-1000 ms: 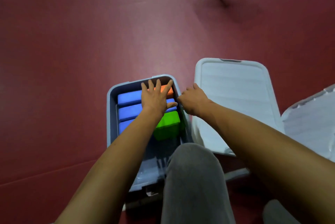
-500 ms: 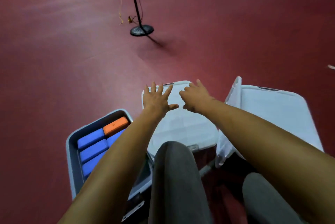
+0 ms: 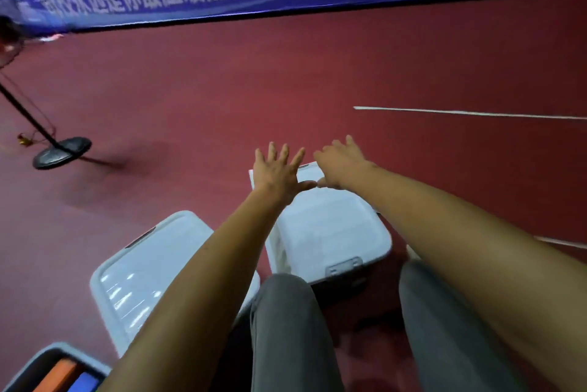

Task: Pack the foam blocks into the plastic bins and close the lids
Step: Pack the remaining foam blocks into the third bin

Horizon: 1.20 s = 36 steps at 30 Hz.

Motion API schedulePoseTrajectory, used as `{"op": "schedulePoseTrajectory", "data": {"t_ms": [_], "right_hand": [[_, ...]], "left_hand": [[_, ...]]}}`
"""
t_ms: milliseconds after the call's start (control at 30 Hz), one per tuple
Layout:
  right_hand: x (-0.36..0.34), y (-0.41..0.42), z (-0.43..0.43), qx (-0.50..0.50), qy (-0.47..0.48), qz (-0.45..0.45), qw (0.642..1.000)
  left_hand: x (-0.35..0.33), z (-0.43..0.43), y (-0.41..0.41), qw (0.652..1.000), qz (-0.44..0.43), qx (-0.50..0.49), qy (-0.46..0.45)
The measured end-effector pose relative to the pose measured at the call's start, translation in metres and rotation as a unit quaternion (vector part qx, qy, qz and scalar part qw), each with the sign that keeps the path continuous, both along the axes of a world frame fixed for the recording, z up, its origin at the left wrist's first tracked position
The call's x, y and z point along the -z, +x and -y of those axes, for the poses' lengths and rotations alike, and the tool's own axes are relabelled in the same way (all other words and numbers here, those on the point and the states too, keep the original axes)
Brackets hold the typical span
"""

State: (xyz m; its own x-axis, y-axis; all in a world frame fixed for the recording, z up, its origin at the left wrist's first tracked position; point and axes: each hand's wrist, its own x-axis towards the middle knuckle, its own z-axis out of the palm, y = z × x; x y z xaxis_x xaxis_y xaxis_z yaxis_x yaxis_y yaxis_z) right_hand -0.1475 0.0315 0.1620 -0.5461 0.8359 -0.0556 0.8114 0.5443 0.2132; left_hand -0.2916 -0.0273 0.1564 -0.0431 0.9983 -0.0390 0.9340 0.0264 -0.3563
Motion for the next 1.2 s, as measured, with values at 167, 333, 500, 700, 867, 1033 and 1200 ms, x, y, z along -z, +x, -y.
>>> {"op": "schedulePoseTrajectory", "data": {"t_ms": [167, 333, 500, 700, 867, 1033, 1200], "right_hand": [[0.009, 0.118, -0.012, 0.118, -0.023, -0.006, 0.993], [0.027, 0.256, -0.001, 0.243, -0.056, 0.009, 0.968], [0.054, 0.384, 0.02, 0.347, -0.084, 0.01, 0.934], [0.112, 0.516, 0.048, 0.45, -0.122, -0.022, 0.884], [0.193, 0.607, 0.079, 0.553, -0.166, -0.083, 0.812], [0.295, 0.67, 0.118, 0.671, -0.206, -0.165, 0.693], [0.397, 0.711, 0.139, 0.792, -0.192, -0.333, 0.474]], "left_hand": [[-0.003, -0.051, 0.1, 0.995, 0.005, 0.099, -0.009], [0.009, -0.089, 0.221, 0.98, -0.012, 0.199, -0.024], [0.032, -0.103, 0.357, 0.954, -0.025, 0.295, -0.05], [0.087, -0.099, 0.515, 0.911, -0.038, 0.401, -0.083], [0.16, -0.086, 0.632, 0.871, -0.043, 0.47, -0.134], [0.25, -0.066, 0.721, 0.834, -0.036, 0.519, -0.182], [0.332, -0.063, 0.777, 0.821, -0.021, 0.527, -0.219]]}}
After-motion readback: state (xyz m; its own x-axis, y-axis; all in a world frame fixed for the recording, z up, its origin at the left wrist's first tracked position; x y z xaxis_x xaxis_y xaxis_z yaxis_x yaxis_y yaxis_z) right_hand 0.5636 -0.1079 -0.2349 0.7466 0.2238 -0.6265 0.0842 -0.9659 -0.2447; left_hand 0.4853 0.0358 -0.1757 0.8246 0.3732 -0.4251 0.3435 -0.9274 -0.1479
